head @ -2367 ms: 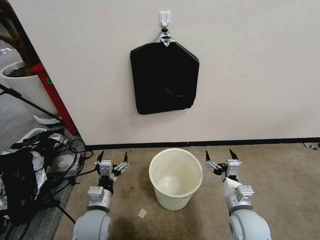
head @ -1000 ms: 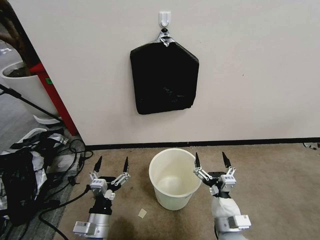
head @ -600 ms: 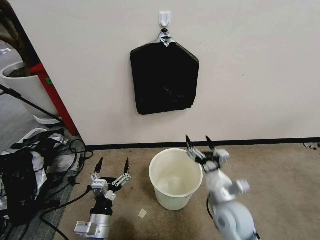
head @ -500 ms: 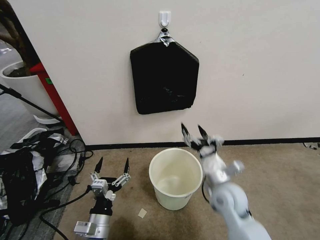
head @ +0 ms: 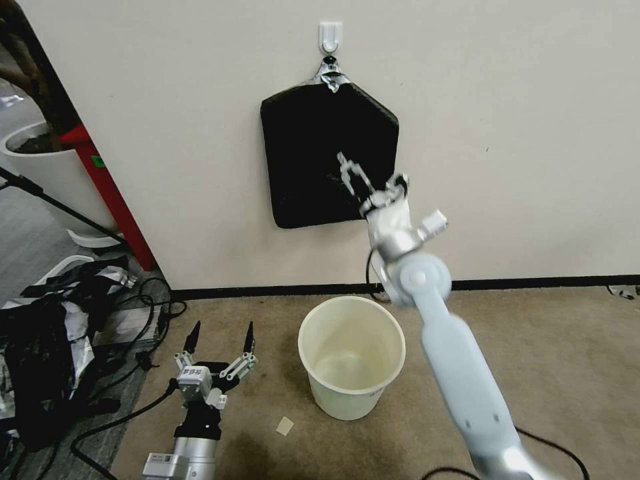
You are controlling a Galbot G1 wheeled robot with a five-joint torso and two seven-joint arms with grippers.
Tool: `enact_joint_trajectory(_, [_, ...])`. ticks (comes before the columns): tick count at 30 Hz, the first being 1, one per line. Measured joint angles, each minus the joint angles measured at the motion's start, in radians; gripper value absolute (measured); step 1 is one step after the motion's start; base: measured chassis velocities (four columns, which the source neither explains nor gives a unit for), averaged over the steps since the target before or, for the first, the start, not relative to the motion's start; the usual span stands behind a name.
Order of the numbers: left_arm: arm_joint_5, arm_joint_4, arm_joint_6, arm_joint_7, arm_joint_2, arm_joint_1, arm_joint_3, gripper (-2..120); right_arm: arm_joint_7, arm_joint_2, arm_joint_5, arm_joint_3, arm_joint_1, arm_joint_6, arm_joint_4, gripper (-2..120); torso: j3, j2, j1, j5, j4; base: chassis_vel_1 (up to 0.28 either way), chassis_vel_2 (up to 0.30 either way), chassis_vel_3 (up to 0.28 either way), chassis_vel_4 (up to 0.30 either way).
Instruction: Place a trash bag onto the trash bin.
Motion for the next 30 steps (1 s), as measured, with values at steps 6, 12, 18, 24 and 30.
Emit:
enact_joint_trajectory(6, [-0.001,-0.014,0.013,-0.001,0.006,-0.008,-0.005,100,-0.025,0.032,0.058,0.011,0.115,-0.013,-0.124,100,0.0,0.0,0.0,-0.0001,0.0,0.0,0.0,0.0,0.0])
enact_joint_trajectory(12, [0.004,-0.021,0.014,-0.001,-0.006,0.005,-0.004,100,-0.073,0.057,0.069,0.022,0.218,-0.023,-0.212,100,0.0,0.0,0.0,-0.0002,0.0002,0.0,0.0,0.0,0.0])
enact_joint_trajectory(18, [0.006,-0.031,0.013,-0.001,-0.008,0.012,-0.009,100,-0.09,0.062,0.06,0.036,0.261,-0.035,-0.232,100,0.0,0.0,0.0,-0.0001,0.0001,0.0,0.0,0.0,0.0])
enact_joint_trajectory(24, [0.008,-0.053,0.021,-0.002,-0.013,0.01,-0.007,100,-0.084,0.063,0.049,0.03,0.309,-0.054,-0.27,100,0.0,0.0,0.0,-0.0001,0.0001,0.0,0.0,0.0,0.0])
enact_joint_trajectory(30, [0.009,-0.066,0.024,-0.002,-0.014,0.017,-0.008,100,-0.099,0.063,0.046,0.022,0.331,-0.063,-0.294,100,0.0,0.0,0.0,-0.0001,0.0,0.0,0.0,0.0,0.0])
